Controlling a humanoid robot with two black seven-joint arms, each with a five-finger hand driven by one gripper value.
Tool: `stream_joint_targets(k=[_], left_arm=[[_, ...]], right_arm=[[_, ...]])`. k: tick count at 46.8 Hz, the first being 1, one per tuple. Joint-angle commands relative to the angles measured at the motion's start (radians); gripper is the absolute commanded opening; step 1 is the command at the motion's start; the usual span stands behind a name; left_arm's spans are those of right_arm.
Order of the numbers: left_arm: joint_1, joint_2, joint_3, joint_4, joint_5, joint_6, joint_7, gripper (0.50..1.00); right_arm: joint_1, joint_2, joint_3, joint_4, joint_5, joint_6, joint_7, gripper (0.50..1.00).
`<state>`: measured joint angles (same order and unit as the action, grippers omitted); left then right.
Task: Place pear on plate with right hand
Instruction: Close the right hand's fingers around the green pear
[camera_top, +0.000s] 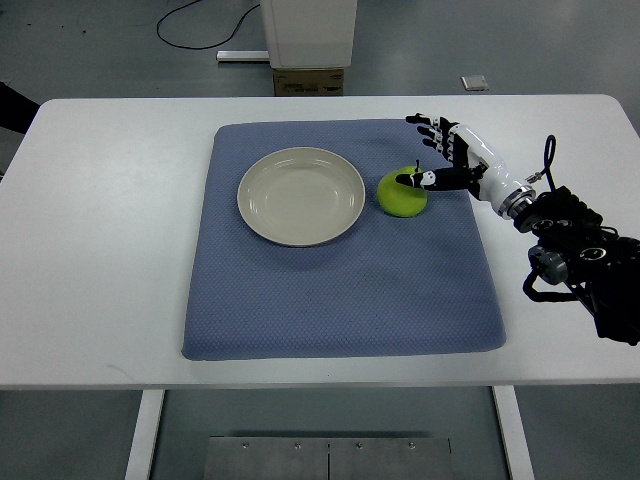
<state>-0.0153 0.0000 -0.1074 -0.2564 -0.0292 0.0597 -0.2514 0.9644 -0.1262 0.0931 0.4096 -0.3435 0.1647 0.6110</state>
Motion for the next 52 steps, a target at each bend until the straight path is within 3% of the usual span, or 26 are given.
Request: stream_joint_targets(k=[1,24,52], left_arm=[[0.000,0.000,0.000,0.000,0.000,0.000,0.001,1.000],[0.000,0.000,0.000,0.000,0.000,0.000,0.000,1.000],[0.000,0.000,0.000,0.000,0.000,0.000,0.001,1.000]], right_arm=[[-0.001,0.003,-0.012,0.000,-0.002,-0.011,0.000,0.998],[-0.001,0.005,-0.090,0.000,-0.045,-0.116,0.000,0.998],[-0.001,0.014,-0.131,0.000,-0.095,-0.120,0.000,0.998]])
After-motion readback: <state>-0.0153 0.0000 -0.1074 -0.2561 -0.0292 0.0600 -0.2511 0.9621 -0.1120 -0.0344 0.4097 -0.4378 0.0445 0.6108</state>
